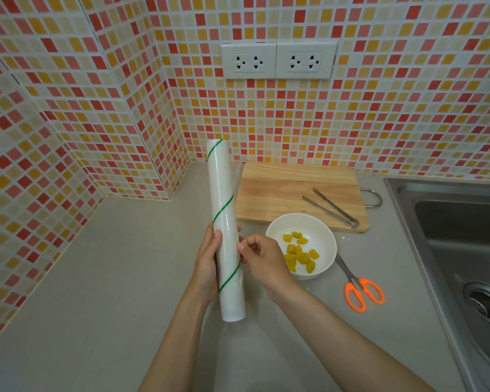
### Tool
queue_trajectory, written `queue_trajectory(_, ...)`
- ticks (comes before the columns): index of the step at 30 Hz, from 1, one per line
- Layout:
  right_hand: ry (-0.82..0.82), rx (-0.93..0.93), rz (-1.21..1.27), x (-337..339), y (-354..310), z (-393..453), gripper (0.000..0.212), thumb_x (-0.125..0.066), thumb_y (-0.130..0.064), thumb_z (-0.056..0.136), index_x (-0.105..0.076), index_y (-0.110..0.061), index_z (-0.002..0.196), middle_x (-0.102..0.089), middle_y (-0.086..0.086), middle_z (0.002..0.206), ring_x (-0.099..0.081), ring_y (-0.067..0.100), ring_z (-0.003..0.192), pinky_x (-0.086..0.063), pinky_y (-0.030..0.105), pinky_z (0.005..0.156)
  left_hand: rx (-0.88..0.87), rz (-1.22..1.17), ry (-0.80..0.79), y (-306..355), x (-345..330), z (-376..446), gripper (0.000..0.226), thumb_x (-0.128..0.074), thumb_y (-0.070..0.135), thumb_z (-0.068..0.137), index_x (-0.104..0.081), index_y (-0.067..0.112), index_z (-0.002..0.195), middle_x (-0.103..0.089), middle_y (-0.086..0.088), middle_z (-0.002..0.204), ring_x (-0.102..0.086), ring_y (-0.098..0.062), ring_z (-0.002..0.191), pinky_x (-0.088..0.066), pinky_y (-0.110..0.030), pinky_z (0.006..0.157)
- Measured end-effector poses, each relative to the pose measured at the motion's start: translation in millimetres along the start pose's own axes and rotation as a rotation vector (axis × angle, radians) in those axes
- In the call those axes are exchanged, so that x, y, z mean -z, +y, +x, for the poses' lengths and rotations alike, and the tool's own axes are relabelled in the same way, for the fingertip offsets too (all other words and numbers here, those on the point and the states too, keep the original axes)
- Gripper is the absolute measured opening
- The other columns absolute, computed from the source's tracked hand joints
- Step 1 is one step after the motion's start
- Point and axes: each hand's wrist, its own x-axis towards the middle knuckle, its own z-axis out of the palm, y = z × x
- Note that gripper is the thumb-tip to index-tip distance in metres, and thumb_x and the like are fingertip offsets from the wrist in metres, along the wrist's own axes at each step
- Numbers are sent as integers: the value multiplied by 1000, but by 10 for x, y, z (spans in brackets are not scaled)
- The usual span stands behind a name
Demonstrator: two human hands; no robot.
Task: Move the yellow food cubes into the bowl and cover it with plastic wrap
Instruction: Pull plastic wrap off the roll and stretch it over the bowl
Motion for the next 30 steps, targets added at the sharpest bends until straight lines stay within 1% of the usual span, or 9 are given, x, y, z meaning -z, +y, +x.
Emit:
queue_trajectory(2,-21,6,24,10,-30,-11,22,-51,-13,92,-53,-17,71,-59,5,77,-54,17,74,-49,38,77,-2,-20,8,10,-1,7,47,-44,36,85,-49,8,122,-64,-8,95,-62,-22,79,-52,-35,68)
queue_trajectory(6,-115,-3,330,43,-98,-52,24,-46,-3,93,-52,-11,71,-54,5,67,-48,13,60,-43,23,61,-6,-47,1,58,18,31,46,-48,36,82,-51,10,119,-66,-6,97,-63,-21,76,-52,-35,66)
queue_trajectory(9,-166,-58,525,41,-165,-58,24,-45,-5,94,-52,-11,72,-54,5,63,-47,13,50,-40,23,53,-7,-28,-44,92,12,39,41,-53,35,83,-54,13,117,-68,-6,84,-64,-18,68,-53,-31,60)
queue_trajectory(12,-128,-48,497,46,-228,-9,21,-51,-22,93,-54,-14,75,-52,3,53,-43,13,43,-38,24,49,-23,-18,-103,108,-24,32,37,-51,30,89,-51,14,121,-61,-10,67,-59,-20,55,-51,-31,57)
queue_trajectory(14,-64,-27,443,51,-269,49,27,-55,-29,90,-52,-14,68,-49,0,44,-41,11,40,-35,20,45,-28,11,-104,97,-40,35,41,-49,29,90,-47,13,127,-59,-10,68,-57,-21,60,-51,-32,63)
queue_trajectory(17,-31,-35,397,50,-318,133,33,-57,-21,89,-49,-14,58,-46,-5,36,-39,7,35,-33,17,40,-33,43,-80,79,-39,47,44,-48,30,88,-48,13,129,-61,-9,77,-58,-21,74,-49,-32,73)
queue_trajectory(22,-111,-101,368,38,-310,153,33,-52,-15,92,-53,-14,59,-53,-6,41,-39,6,39,-32,14,40,-9,7,-63,71,42,50,45,-52,32,86,-52,14,128,-64,-8,88,-62,-18,78,-53,-28,71)
queue_trajectory(25,-52,-76,364,7,-297,135,32,-51,-12,92,-53,-13,61,-51,-1,50,-41,7,44,-36,13,41,-1,-8,-60,45,73,50,40,-48,29,87,-55,16,124,-66,-8,97,-63,-18,80,-54,-26,70)
queue_trajectory(30,-95,-116,476,49,-333,133,29,-51,-7,92,-56,-11,63,-55,6,63,-49,12,52,-39,20,51,-12,-6,-44,19,112,33,43,-44,26,88,-52,14,129,-68,-7,108,-66,-16,90,-55,-25,73)
